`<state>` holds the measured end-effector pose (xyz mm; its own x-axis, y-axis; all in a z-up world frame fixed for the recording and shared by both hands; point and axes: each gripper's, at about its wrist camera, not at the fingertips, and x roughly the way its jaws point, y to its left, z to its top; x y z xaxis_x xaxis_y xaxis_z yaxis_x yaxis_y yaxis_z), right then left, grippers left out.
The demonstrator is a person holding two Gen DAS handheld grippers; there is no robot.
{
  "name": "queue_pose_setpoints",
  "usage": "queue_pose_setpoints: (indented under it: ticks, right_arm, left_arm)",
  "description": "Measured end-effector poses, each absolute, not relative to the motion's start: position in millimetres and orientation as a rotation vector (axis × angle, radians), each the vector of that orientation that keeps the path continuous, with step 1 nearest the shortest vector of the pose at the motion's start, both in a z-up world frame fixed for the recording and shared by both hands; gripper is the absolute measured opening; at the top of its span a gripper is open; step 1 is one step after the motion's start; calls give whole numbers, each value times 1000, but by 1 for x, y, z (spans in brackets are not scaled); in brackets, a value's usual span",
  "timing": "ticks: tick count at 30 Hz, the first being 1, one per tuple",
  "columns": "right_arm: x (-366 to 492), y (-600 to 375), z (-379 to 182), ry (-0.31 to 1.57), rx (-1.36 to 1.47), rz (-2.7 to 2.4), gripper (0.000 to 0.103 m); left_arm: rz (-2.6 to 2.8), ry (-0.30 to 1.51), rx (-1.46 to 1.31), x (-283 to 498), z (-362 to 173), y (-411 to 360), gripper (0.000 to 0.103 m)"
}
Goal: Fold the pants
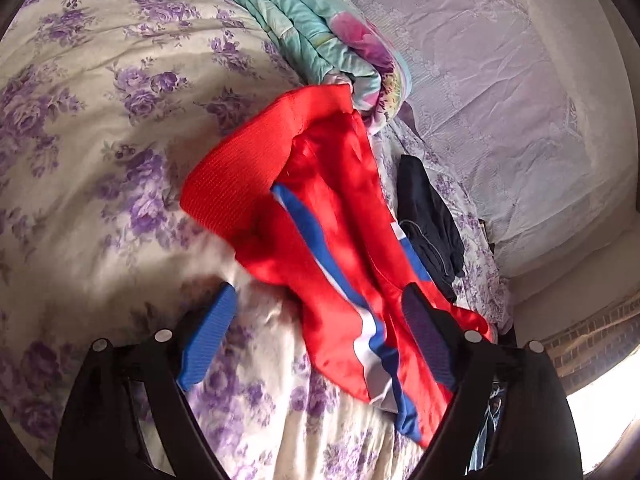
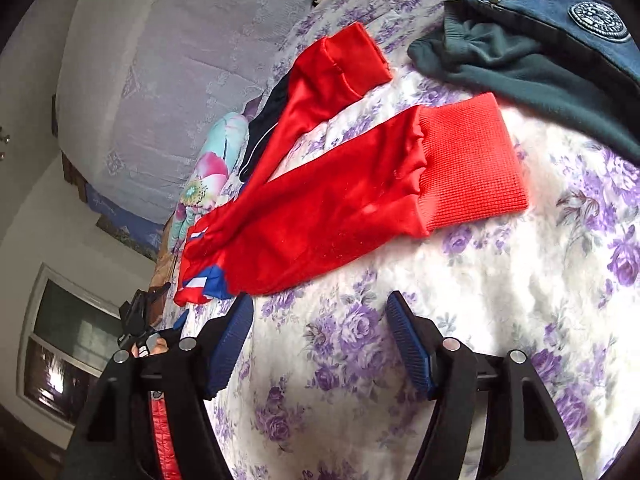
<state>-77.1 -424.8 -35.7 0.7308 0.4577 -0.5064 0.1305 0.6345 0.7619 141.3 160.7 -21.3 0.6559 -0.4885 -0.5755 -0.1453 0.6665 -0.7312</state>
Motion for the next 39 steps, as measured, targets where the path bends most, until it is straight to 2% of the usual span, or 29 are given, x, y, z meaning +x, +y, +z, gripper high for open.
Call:
queue_pose_setpoints:
  ticks: [4,7,8,10,11,12,13,14,17,26,31,35,37,38,39]
  right_arm:
    - [-63,-433,-44,750,939,148,67]
    - [-51,-438,-46,726,950,104,63]
    - [-47,-438,-46,719,948,97,63]
    - [-39,-437,-45,708,928,78,61]
    - [-35,-435,-45,705,904,64,53]
    - [-32,-434,-46,706,875,52,45]
    - [-29,-434,-48,712,856,49,28]
    - [-28,-435,-51,721,861,52,15]
    - [-34,-447,-53,710,918,91,8]
    - [-121,-480,-6,671,838,132,8]
    - [-164,-470,-28,750,735,120,8]
    - [-164,-461,-47,777,636,86,8]
    - [-163,-456,-42,781,586,88,15]
    - [-164,-456,-40,783,582,102,28]
    - [-167,-458,-36,781,588,125,35]
  left_arm:
    - [-188,826,-799,165,-23,159,87]
    - [-183,796,-785,171,-25,160,86]
    - [-180,793,-776,171,-25,159,83]
    - [-162,793,-752,169,-25,159,72]
    - [-156,796,-751,168,-26,159,60]
    - [-157,800,-765,168,-28,162,44]
    - [-164,807,-788,168,-31,164,34]
    - [-179,817,-817,167,-34,167,24]
    - [-223,821,-858,156,-34,172,14]
    - [-369,846,-762,50,13,195,12]
    - [-357,873,-730,-20,-11,206,12]
    - [-359,809,-733,-44,-34,214,14]
    - [-344,801,-716,-46,-30,213,17]
    - [-340,799,-716,-49,-27,213,20]
    - [-338,799,-718,-51,-24,215,29]
